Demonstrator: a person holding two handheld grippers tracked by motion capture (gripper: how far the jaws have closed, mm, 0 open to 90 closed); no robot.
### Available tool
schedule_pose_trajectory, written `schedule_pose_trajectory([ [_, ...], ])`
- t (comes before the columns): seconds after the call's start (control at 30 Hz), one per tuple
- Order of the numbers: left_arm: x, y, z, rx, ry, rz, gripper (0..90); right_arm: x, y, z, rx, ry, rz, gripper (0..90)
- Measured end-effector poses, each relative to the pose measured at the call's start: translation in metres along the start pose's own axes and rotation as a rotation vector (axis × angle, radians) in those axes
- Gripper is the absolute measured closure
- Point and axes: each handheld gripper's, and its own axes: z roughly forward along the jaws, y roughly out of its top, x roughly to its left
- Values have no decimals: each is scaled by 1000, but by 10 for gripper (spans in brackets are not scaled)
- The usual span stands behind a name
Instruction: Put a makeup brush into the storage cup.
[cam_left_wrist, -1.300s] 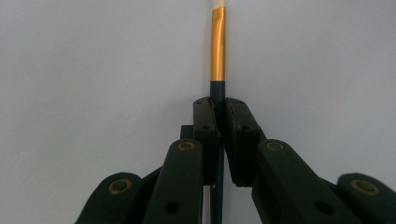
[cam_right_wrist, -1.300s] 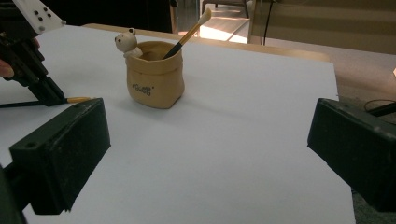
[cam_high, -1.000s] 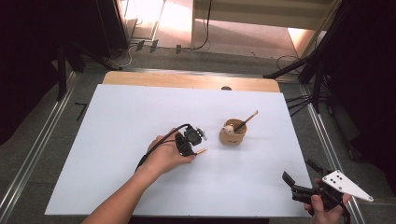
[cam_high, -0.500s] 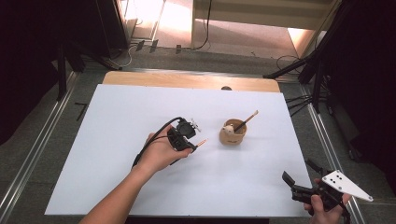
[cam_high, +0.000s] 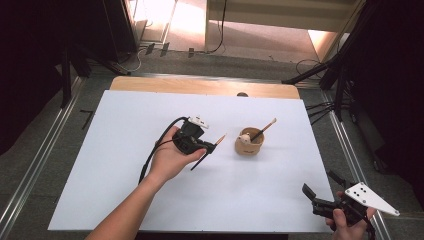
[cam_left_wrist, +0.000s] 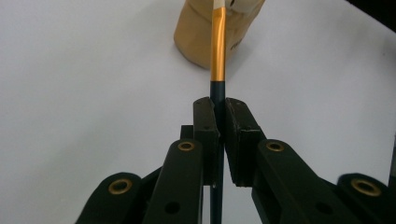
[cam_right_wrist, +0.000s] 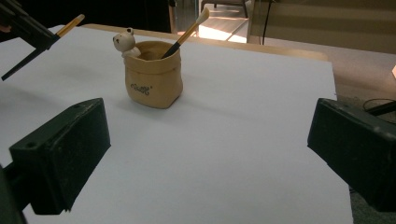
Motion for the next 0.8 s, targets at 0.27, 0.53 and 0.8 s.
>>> schedule_pose_trajectory([
  [0.27, 3, 2, -11, -116, -41, -21, 852, 0, 0, 0, 1, 0, 3, 0],
  [0.53, 0, 6, -14, -192, -74, -17, 852, -1, -1, 2, -1, 2, 8, 0],
  [0.8, 4, 16, -17, -287, -118, -30, 853, -6, -5, 3, 5, 2, 19, 0],
])
